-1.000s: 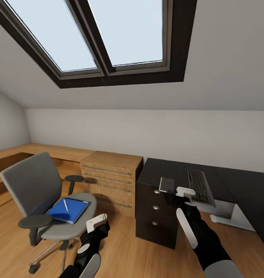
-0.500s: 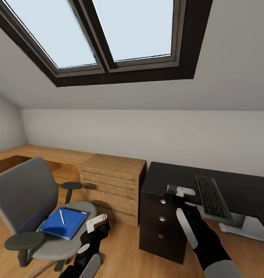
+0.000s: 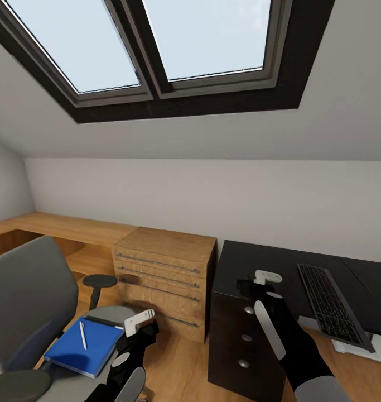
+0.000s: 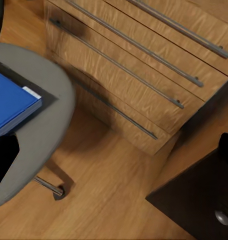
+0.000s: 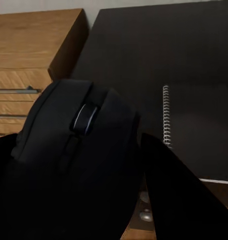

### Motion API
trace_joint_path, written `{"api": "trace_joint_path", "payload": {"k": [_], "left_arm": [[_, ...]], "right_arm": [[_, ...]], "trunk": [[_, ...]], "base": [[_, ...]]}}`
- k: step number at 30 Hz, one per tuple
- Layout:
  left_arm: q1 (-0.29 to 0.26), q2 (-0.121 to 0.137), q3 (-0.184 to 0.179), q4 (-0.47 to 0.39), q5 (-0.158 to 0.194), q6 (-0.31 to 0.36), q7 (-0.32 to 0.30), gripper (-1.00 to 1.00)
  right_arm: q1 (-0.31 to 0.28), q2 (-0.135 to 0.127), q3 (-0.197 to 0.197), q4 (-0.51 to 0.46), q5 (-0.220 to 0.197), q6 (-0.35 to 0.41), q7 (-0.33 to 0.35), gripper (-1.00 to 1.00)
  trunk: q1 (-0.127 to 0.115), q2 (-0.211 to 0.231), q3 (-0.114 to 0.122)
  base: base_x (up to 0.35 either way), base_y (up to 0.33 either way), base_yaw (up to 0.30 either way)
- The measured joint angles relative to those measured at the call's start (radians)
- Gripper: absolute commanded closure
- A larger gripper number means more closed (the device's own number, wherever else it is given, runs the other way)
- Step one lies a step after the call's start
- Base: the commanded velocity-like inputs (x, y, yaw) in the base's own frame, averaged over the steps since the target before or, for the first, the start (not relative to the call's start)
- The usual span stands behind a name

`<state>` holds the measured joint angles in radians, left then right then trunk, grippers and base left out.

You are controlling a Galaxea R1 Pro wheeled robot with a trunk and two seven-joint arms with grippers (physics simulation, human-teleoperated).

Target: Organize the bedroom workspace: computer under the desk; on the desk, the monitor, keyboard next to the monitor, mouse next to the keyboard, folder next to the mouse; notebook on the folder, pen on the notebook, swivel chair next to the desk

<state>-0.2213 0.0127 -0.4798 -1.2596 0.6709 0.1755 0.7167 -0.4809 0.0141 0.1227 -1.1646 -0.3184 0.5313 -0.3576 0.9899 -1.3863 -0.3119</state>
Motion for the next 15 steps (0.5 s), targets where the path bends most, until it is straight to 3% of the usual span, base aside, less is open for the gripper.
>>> {"api": "trace_joint_path", "payload": {"k": [9,15], "left_arm": [[0.000,-0.001,-0.002,0.000,0.001,0.000,-0.001,-1.00],[0.000,0.000,-0.002,0.000,0.000,-0.001,-0.001,-1.00]], "right_arm": [[0.000,0.000,0.002,0.003,0.001,-0.001,0.000,1.00],[0.000,0.000,0.037,0.004,0.000,-0.002,0.001,1.00]], "trunk": [[0.000,0.000,0.000],[0.000,0.000,0.000]], "base": [[0.314,0.000,0.000],[0.307,0.000,0.000]]}}
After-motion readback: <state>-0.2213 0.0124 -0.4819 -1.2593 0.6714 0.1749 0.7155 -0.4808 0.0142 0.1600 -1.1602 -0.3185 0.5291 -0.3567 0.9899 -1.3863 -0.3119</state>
